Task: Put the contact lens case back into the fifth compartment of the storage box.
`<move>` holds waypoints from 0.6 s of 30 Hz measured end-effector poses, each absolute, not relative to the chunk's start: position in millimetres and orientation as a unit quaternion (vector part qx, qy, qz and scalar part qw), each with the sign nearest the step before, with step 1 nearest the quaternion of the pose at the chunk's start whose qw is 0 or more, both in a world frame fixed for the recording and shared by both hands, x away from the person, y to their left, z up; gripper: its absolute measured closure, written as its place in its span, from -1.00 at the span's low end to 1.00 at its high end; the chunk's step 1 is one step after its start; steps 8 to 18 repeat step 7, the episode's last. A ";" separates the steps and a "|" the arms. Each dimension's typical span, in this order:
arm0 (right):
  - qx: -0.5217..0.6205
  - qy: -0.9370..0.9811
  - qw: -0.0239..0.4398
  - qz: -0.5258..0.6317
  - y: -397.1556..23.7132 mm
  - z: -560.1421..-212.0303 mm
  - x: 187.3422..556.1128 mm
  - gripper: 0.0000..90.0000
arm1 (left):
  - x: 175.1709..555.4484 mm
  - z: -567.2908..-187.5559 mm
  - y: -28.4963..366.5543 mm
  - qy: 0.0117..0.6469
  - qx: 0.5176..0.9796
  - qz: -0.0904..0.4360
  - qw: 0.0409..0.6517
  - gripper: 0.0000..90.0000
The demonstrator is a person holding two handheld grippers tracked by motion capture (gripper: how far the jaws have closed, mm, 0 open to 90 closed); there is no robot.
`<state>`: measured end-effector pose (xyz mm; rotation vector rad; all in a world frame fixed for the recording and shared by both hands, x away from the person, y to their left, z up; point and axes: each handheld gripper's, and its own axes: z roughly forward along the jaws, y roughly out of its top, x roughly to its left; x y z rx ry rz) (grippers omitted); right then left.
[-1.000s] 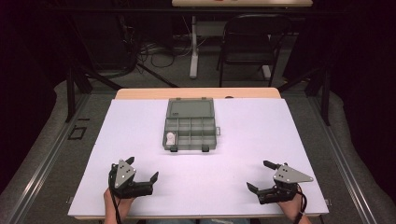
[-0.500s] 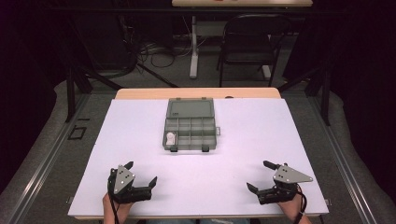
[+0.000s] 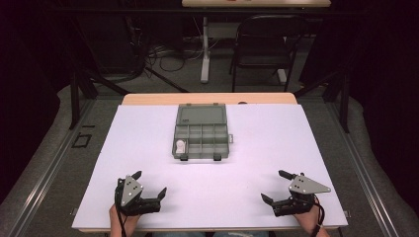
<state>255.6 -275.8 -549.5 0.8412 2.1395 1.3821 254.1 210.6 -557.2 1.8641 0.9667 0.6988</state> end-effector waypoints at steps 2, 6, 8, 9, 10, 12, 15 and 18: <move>0.306 0.777 0.227 0.501 -276.1 -549.8 255.6 -1.00 | 255.3 -557.7 211.1 0.391 0.753 0.280 0.449 -1.00; 0.306 0.778 0.227 0.499 -276.4 -550.1 255.5 -1.00 | 256.9 -558.7 211.0 0.390 0.756 0.274 0.449 -1.00; 0.306 0.778 0.227 0.499 -276.4 -550.0 255.6 -1.00 | 257.2 -558.9 210.8 0.390 0.756 0.274 0.448 -1.00; 0.306 0.778 0.227 0.499 -276.4 -550.0 255.6 -1.00 | 257.2 -558.9 210.8 0.390 0.756 0.274 0.448 -1.00; 0.306 0.778 0.227 0.499 -276.4 -550.0 255.6 -1.00 | 257.2 -558.9 210.8 0.390 0.756 0.274 0.448 -1.00; 0.306 0.778 0.227 0.499 -276.4 -550.0 255.6 -1.00 | 257.2 -558.9 210.8 0.390 0.756 0.274 0.448 -1.00; 0.306 0.778 0.227 0.499 -276.4 -550.0 255.6 -1.00 | 257.2 -558.9 210.8 0.390 0.756 0.274 0.448 -1.00; 0.306 0.778 0.227 0.499 -276.4 -550.0 255.6 -1.00 | 257.2 -558.9 210.8 0.390 0.756 0.274 0.448 -1.00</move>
